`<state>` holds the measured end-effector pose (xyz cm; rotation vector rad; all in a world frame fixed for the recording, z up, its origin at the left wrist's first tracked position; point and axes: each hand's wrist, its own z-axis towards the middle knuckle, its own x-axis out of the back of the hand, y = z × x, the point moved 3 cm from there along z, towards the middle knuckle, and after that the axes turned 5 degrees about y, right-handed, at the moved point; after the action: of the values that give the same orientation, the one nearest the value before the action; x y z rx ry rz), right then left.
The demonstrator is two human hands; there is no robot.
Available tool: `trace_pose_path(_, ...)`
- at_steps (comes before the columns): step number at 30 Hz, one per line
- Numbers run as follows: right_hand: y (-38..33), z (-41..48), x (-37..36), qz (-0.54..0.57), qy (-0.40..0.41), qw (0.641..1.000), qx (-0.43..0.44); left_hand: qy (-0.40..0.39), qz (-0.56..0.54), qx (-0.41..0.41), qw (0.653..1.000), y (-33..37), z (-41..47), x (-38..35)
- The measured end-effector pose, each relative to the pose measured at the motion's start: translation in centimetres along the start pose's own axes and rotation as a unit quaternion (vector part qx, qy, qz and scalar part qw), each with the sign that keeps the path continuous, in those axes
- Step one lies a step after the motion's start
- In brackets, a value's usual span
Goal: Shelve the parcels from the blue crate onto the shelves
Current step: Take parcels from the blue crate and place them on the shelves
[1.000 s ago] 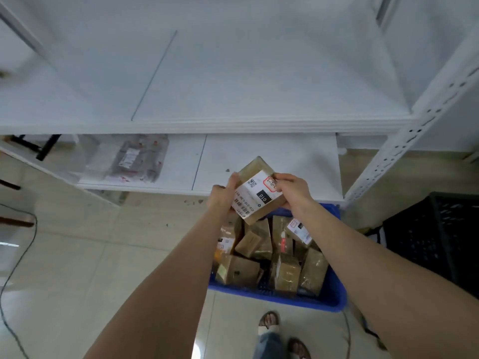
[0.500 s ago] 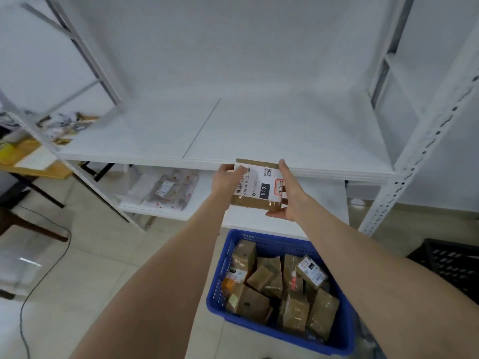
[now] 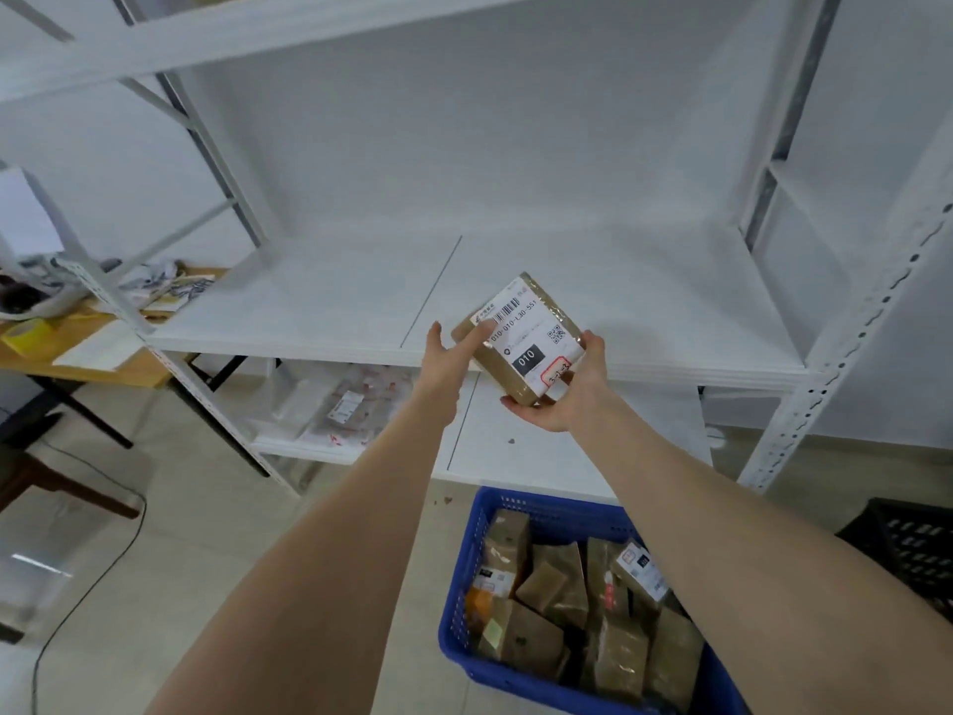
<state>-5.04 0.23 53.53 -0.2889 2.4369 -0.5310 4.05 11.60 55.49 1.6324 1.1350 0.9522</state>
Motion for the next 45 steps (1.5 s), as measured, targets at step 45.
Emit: trace_pose_path(45, -2.5, -7.7, -21.9, -0.173, -0.007, 0.909, 0.38, -0.082, 0.043, -0.208, 0.974, 21.9, 2.6, 14.3)
